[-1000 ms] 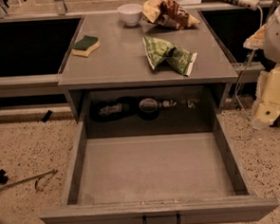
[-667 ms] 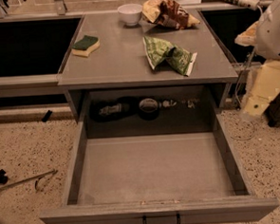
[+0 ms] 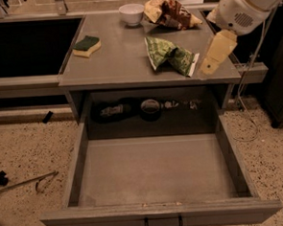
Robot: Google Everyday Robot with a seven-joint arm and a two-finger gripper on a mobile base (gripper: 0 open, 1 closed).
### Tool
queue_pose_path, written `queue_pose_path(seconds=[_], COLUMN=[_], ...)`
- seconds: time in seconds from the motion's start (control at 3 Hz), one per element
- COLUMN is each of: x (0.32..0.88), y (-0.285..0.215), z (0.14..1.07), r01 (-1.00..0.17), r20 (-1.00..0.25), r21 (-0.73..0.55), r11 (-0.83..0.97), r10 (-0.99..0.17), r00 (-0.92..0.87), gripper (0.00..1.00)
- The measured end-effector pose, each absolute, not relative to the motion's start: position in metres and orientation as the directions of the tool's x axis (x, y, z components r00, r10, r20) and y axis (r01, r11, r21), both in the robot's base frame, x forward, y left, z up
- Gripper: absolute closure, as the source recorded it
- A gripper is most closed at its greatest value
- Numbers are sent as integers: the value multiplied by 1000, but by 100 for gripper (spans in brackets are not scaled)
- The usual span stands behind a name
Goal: Place green jalapeno chip bag into top drawer
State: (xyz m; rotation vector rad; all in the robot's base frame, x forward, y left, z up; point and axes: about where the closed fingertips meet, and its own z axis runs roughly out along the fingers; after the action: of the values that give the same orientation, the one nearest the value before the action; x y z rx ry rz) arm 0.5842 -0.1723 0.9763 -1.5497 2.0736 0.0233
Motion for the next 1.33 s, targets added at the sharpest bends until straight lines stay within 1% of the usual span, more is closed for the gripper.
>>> queue_pose_path(seconds=[0.67, 1.0, 1.33], x=[594, 611, 664], y=[-170, -173, -171], z=[990, 986, 977], r01=[-883, -867, -834], r20=[-451, -475, -525], r21=[-325, -334, -355], r11=[340, 369, 422], r10=[-876, -861, -828], r00=[-172, -183, -196], gripper=[0, 0, 0])
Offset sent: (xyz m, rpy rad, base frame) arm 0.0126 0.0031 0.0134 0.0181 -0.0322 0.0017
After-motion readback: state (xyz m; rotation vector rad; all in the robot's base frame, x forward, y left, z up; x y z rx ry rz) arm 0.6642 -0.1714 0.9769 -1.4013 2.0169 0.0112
